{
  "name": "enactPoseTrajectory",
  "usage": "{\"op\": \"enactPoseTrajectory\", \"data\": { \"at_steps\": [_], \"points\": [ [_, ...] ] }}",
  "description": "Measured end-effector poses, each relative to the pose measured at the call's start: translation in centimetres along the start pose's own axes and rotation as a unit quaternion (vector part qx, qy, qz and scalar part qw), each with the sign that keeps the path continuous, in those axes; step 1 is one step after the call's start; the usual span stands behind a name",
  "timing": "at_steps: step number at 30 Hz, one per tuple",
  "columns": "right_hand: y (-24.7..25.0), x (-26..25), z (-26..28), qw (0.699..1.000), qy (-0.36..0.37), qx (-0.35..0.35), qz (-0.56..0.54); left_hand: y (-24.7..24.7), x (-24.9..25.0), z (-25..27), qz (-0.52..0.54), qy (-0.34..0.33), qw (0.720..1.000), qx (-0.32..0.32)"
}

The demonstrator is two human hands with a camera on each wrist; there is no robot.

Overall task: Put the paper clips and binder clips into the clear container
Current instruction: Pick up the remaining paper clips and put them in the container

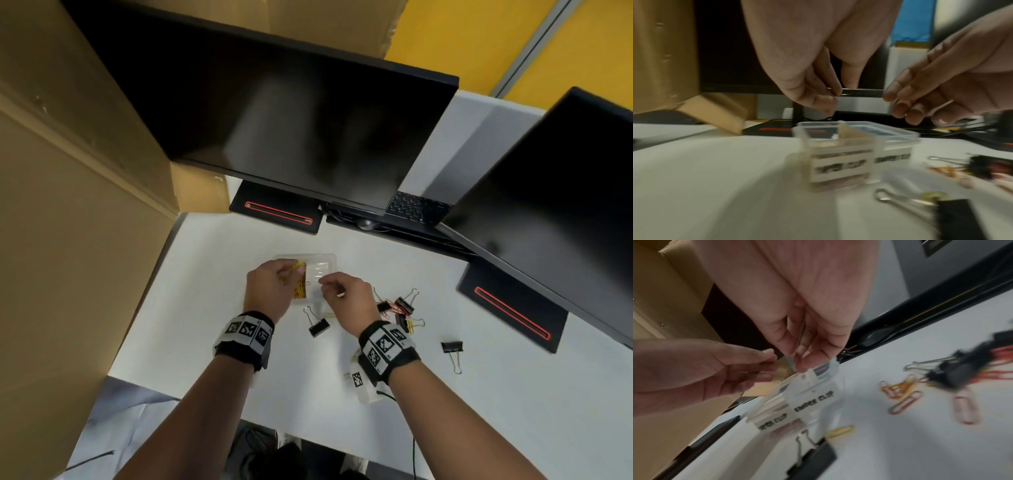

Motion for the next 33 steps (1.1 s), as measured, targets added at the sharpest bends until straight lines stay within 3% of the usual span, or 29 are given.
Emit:
{"op": "enactPoseTrajectory", "data": {
  "at_steps": [3,6,10,18,22,33],
  "points": [
    [3.7,3.3,2.3,0.999,-0.036,0.026,0.01,-3.3,3.2,2.0,-0.011,-0.071,0.997,-0.038],
    [8.8,7.5,4.9,0.991,-0.093,0.088,0.036,-9.2,5.3,4.2,-0.071,-0.126,0.979,-0.144],
    [12.6,11.8,6.4,0.976,-0.133,0.101,0.142,-16.2,5.4,5.4,-0.187,-0.136,0.943,-0.24],
    [11.5,12.8,3.7,0.968,-0.092,0.036,0.23,-20.2,5.8,5.7,-0.292,-0.137,0.917,-0.233],
    [10.5,12.9,3.3,0.964,-0.086,0.02,0.249,-19.9,6.1,5.8,-0.287,-0.151,0.923,-0.208],
    [11.5,14.8,5.7,0.983,-0.172,0.055,0.038,-20.1,5.6,7.5,-0.269,-0.15,0.92,-0.241]
  ]
}}
Point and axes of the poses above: each hand's wrist, its own z-axis away from the middle knuckle, its own y-axis out of the back of the hand, x = y × z, the point moved 9 cm from there along -z, towards the middle knuckle, and after that the axes turned 4 degrees about y, right-handed, at the moved point
